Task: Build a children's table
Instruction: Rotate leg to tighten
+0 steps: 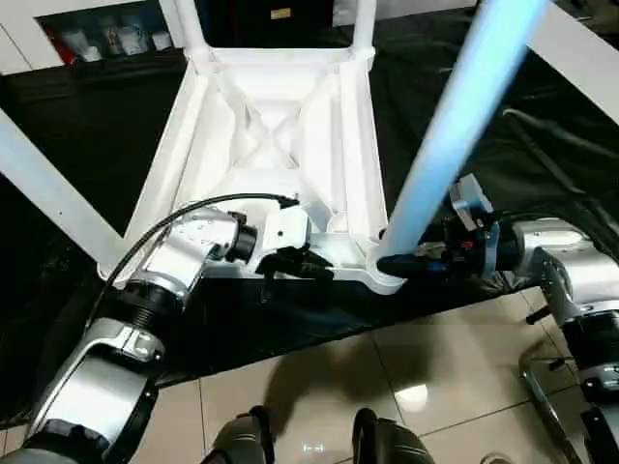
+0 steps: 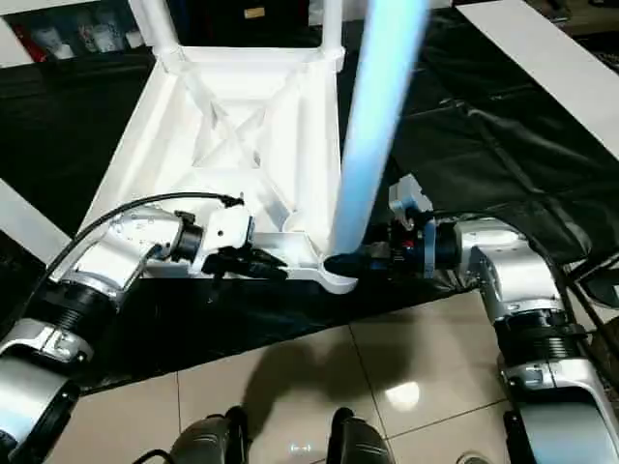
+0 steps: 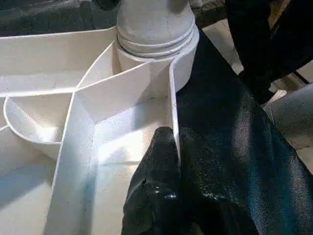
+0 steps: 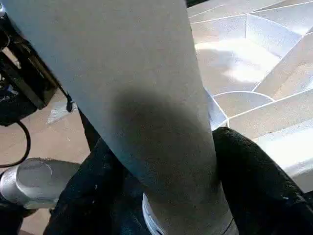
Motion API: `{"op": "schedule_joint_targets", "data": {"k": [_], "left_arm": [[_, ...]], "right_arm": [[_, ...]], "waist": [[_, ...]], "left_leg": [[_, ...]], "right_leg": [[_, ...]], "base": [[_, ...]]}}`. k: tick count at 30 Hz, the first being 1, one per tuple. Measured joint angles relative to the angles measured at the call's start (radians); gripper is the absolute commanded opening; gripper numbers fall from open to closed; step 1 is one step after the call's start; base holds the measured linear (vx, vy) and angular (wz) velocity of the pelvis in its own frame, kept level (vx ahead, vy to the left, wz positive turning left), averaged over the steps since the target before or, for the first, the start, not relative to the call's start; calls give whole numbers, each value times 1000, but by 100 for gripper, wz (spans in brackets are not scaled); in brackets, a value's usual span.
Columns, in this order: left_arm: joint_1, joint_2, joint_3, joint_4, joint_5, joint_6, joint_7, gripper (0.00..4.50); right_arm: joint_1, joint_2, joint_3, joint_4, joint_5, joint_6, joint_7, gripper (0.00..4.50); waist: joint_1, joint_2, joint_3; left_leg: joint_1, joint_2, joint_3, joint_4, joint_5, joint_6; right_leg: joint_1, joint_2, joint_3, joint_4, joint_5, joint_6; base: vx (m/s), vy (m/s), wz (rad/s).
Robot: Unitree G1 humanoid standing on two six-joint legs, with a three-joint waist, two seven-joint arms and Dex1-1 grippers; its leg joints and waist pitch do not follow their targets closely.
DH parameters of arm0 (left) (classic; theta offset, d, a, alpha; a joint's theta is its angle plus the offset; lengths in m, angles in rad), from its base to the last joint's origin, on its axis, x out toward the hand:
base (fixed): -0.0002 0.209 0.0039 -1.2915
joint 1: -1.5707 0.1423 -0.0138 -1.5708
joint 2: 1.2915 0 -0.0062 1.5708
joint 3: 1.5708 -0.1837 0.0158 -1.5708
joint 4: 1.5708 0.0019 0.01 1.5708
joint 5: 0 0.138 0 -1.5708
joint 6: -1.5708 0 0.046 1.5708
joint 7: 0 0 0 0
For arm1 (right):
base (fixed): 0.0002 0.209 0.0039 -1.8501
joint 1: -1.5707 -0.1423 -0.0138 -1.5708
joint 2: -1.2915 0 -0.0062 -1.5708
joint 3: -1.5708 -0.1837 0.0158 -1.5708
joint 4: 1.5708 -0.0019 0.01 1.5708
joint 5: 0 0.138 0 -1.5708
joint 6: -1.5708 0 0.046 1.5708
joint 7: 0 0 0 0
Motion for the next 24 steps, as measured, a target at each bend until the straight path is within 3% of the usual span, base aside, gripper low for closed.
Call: {"op": "schedule_joint_targets", "data": {"k": [7,12,16,20,24], "left_arm": [[2,0,2,0,1,-5,1,0],[7,0,20,0,10,25,57,0],[-1,-32,44,2,47,104,213,0],[-28,-129,79,4,85,259,448,0],[-50,-226,103,3,103,378,619,0]], "right_arm": [[-1,4,-1,-4,0,7,-6,225],[2,42,-13,-18,-11,29,-102,223],[-26,114,-49,1,-60,38,-322,217],[-92,230,-101,46,-125,78,-664,212],[-146,308,-127,107,-170,83,-922,209]], "waist": [[2,0,0],[-9,0,0],[-34,-5,3],[-62,-7,4],[-67,-5,3]], "left_leg": [[1,0,0,0,0,0],[5,0,0,0,0,-1],[9,0,0,1,0,-8],[10,0,0,4,1,-9],[9,-2,0,2,1,-9]], "right_leg": [[0,0,0,0,0,0],[3,0,0,1,-1,2],[6,0,1,0,-3,5],[6,0,1,-6,-3,6],[8,0,1,-16,-3,6]], "base": [[0,0,0],[0,0,0],[0,0,0],[0,0,0],[0,0,0]]}}
